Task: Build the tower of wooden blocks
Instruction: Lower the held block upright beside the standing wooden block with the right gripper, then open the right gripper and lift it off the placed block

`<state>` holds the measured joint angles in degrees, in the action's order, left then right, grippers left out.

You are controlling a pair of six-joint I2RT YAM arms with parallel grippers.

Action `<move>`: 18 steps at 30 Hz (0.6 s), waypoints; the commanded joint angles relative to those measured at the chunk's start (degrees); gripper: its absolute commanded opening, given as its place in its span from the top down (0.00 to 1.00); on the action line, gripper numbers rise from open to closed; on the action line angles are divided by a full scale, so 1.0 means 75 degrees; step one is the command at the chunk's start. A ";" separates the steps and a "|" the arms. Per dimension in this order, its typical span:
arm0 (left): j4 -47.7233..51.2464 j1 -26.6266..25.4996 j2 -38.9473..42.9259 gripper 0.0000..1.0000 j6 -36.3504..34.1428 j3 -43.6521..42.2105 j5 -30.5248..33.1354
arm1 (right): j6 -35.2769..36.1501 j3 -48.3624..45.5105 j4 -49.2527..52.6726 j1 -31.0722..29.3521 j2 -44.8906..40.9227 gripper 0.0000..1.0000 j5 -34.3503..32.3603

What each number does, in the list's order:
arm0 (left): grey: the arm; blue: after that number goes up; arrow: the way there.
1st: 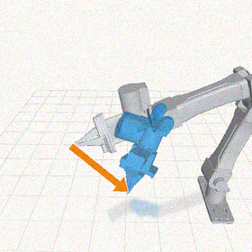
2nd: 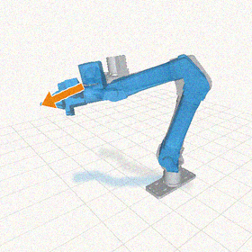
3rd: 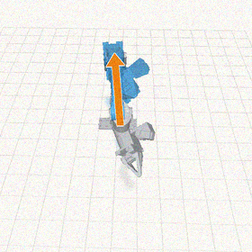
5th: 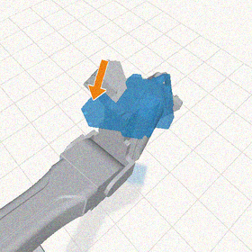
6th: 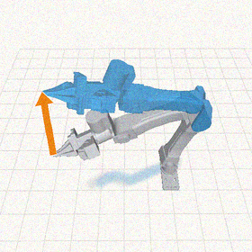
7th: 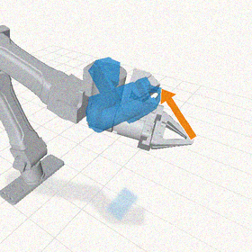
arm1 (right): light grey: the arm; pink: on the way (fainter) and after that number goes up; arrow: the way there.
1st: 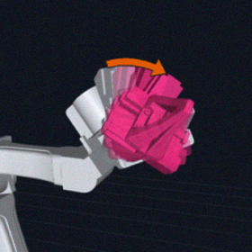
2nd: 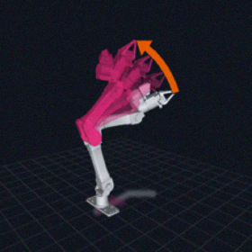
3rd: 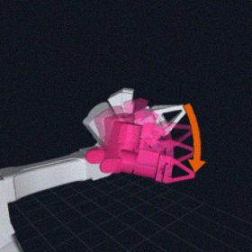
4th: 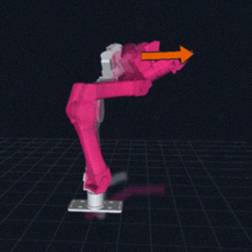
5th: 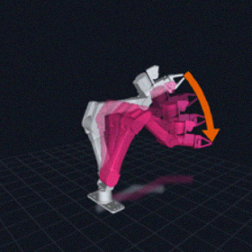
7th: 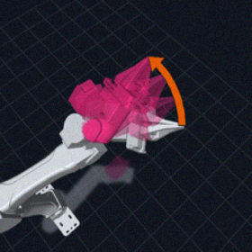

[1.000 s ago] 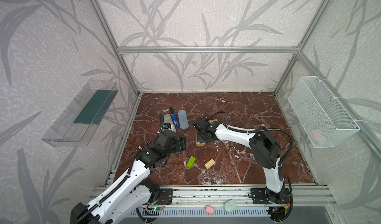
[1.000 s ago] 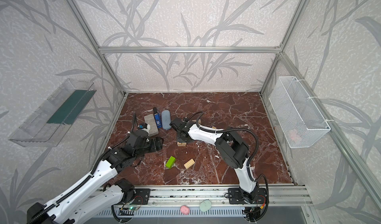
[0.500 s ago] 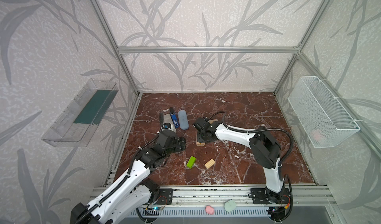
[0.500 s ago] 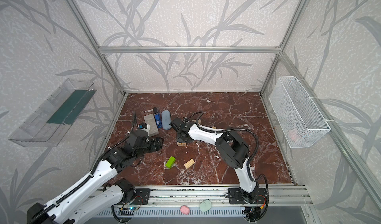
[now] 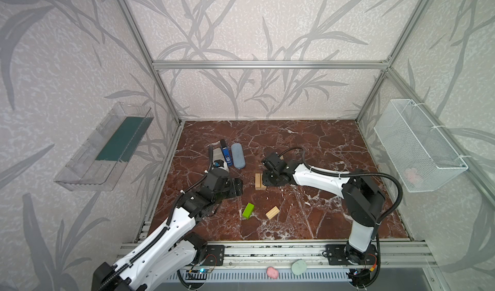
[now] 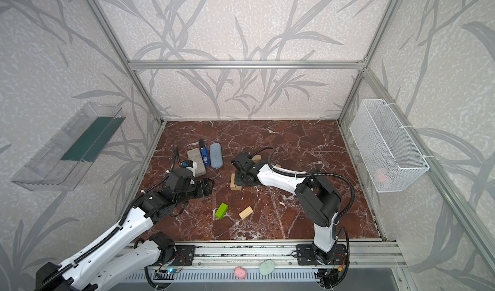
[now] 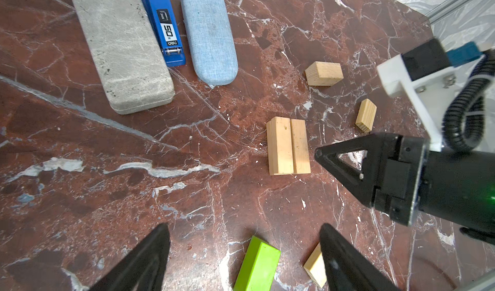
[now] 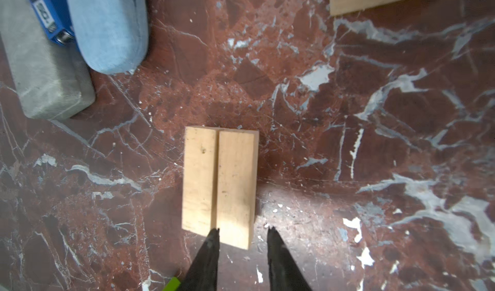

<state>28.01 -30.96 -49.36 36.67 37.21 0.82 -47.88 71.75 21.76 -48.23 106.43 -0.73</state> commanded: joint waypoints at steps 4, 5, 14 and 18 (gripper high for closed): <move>-0.0231 0.0037 -0.0295 0.14 0.0068 -0.0032 -0.0269 | 0.0074 -0.0229 -0.0739 0.0124 -0.0047 0.68 0.0657; -0.0239 0.0037 -0.0333 0.14 0.0068 -0.0028 -0.0285 | 0.0057 -0.0254 -0.0763 0.0138 -0.0030 0.68 0.0640; -0.0289 0.0038 -0.0423 0.14 0.0022 0.0007 -0.0273 | -0.0078 -0.0250 -0.0947 0.0319 0.0129 0.68 0.0766; -0.0277 0.0037 -0.0471 0.14 -0.0012 0.0024 -0.0273 | -0.0163 -0.0340 -0.1013 0.0383 0.0158 0.68 0.0817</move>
<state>26.13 -30.96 -52.51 36.97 37.21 -1.21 -48.45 70.17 15.05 -45.78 106.89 5.02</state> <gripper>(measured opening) 0.856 0.319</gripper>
